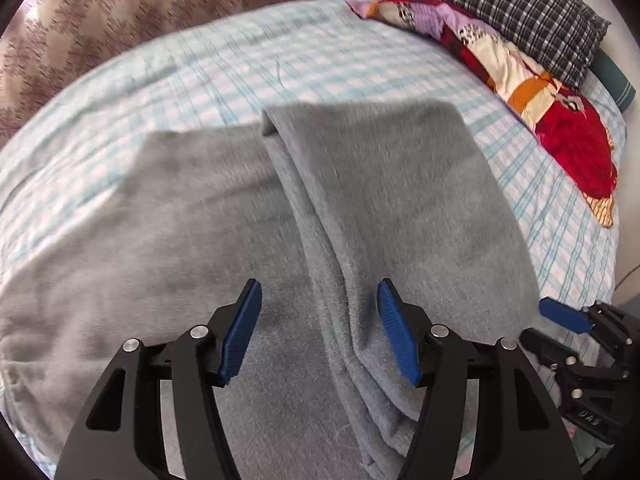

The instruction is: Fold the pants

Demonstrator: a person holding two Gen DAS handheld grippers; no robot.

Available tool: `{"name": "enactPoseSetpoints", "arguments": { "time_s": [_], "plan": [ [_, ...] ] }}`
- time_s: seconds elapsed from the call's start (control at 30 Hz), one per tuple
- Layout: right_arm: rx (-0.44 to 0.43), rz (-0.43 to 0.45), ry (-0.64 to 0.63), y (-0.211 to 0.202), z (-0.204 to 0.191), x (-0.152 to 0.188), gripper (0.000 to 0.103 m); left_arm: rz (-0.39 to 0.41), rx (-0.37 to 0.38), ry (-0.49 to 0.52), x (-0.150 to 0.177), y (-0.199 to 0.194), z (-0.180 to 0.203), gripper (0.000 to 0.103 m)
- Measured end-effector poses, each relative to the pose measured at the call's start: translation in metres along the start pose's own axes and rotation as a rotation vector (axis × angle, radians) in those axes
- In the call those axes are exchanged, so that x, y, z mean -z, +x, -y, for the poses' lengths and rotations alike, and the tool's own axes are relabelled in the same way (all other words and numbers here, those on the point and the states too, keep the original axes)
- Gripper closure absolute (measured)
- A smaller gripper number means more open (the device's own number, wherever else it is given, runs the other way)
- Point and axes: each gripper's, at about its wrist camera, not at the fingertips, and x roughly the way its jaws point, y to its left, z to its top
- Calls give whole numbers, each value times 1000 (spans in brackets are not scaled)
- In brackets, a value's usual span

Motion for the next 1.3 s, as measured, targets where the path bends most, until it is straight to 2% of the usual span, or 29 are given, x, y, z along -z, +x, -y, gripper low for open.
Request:
{"name": "enactPoseSetpoints", "arguments": {
  "time_s": [0.23, 0.4, 0.5, 0.63, 1.07, 1.17, 1.2, 1.23, 1.27, 1.3],
  "plan": [
    [-6, 3, 3, -1, 2, 0, 61, 69, 55, 56, 9, -32, 24, 41],
    [-9, 2, 7, -2, 1, 1, 61, 28, 96, 121, 26, -25, 47, 41],
    [-10, 3, 8, -3, 1, 1, 61, -4, 90, 130, 37, -15, 50, 42],
    [-8, 4, 4, -3, 0, 2, 61, -8, 67, 166, 50, -5, 48, 43],
    [-23, 3, 23, -2, 3, 1, 60, 39, 80, 193, 59, -2, 40, 42],
    [-33, -2, 42, -3, 6, 2, 60, 17, 64, 168, 61, -2, 36, 30],
    [-36, -6, 55, -5, 9, 1, 60, -2, 81, 132, 61, 0, 30, 30],
    [-28, -8, 62, -6, 9, 2, 55, -9, 94, 109, 60, 0, 26, 30],
    [-7, -15, 77, -7, 12, 2, 41, -13, 98, 89, 60, -2, 23, 30],
    [1, -23, 116, -8, 18, 4, 39, -12, 94, 86, 59, -4, 22, 30]
  ]
}}
